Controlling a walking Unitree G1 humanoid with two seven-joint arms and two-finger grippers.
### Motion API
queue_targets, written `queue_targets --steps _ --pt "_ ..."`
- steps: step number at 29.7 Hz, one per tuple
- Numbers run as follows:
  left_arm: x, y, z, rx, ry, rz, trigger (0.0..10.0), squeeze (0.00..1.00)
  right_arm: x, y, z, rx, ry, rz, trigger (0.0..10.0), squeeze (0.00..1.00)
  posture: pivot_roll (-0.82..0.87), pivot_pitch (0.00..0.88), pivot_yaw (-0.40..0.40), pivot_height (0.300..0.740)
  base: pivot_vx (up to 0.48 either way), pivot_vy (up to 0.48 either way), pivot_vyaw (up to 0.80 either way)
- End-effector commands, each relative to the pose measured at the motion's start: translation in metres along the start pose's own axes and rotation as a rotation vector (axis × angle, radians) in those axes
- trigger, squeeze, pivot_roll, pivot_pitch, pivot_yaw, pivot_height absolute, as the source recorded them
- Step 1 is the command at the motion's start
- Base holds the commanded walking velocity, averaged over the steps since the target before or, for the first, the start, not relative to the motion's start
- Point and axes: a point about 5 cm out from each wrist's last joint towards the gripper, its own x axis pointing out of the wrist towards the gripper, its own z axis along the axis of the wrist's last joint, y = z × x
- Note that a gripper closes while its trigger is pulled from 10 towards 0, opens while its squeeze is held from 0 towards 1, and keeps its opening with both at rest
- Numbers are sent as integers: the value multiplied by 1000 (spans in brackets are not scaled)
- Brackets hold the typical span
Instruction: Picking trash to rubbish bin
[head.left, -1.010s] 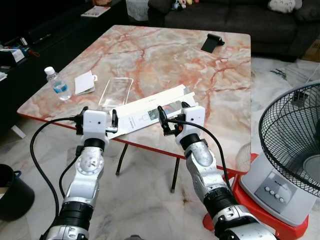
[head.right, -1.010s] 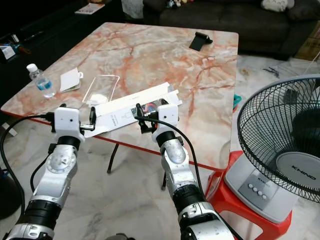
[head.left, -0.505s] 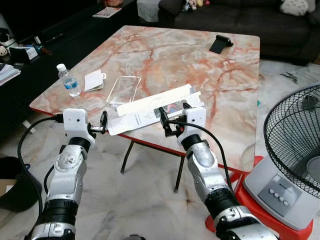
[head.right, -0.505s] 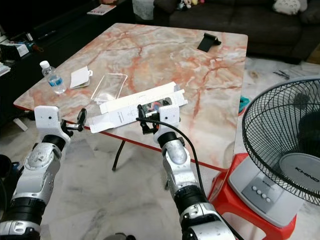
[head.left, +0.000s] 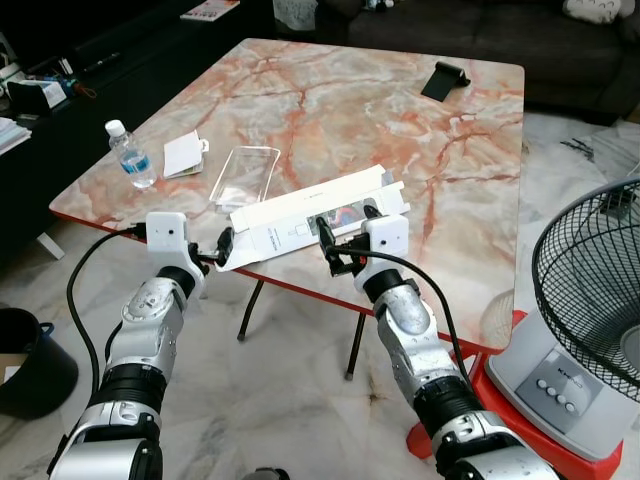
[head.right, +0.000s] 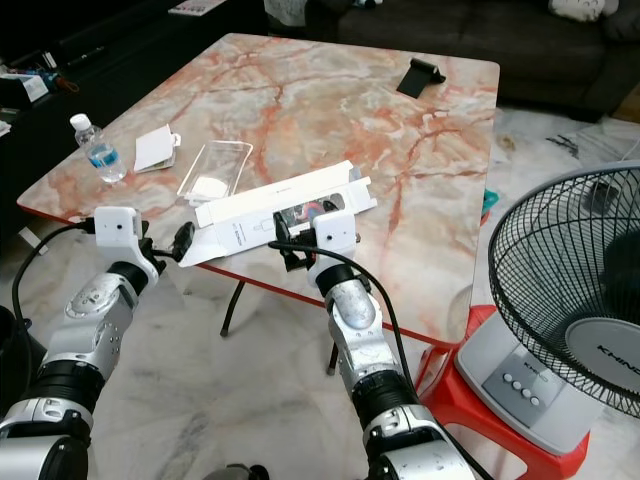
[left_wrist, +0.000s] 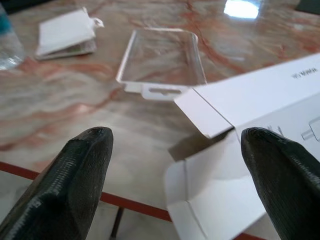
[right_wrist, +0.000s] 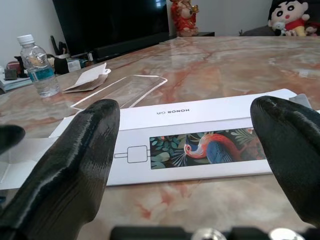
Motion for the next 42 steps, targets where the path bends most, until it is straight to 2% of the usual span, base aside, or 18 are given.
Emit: queue_targets --steps 1,12,20,30,31,32,33,38,39,41,42 --pt "0 0 -4 -14 16 -10 10000 0 0 3 -1 2 2 8 10000 0 121 138 37 728 0 0 0" --pt "2 3 -7 -7 39 -11 10000 0 -2 5 -2 7 5 8 10000 0 115 146 38 728 0 0 0" --pt "3 4 -8 -123 40 -33 10000 0 -3 4 -4 9 10 5 10000 0 116 147 36 728 0 0 0" --pt "6 6 -6 -140 42 -37 9961 0 -2 4 -3 12 9 6 10000 0 114 147 35 728 0 0 0" --pt "6 6 -6 -140 44 -36 7882 0 -2 4 -3 12 10 6 10000 0 114 147 35 728 0 0 0" --pt "6 7 -6 -138 46 -35 7098 0 -2 4 -3 12 11 4 10000 0 113 147 36 728 0 0 0" --pt "6 8 -6 -123 52 -31 9020 0 -2 3 -4 12 12 3 10000 0 115 147 37 728 0 0 0" --pt "6 12 -7 -114 70 -8 9333 0 -3 3 -4 13 13 1 10000 0 114 148 38 728 0 0 0" --pt "6 13 -8 -104 84 -4 10000 0 -3 4 -4 14 13 2 10000 0 112 149 38 728 0 0 0" --pt "6 13 -9 -103 88 -4 10000 0 -3 4 -4 15 12 3 10000 0 114 148 38 728 0 0 0" --pt "7 13 -9 -106 88 -4 9647 0 -3 4 -4 16 12 3 10000 0 114 148 38 728 0 0 0"
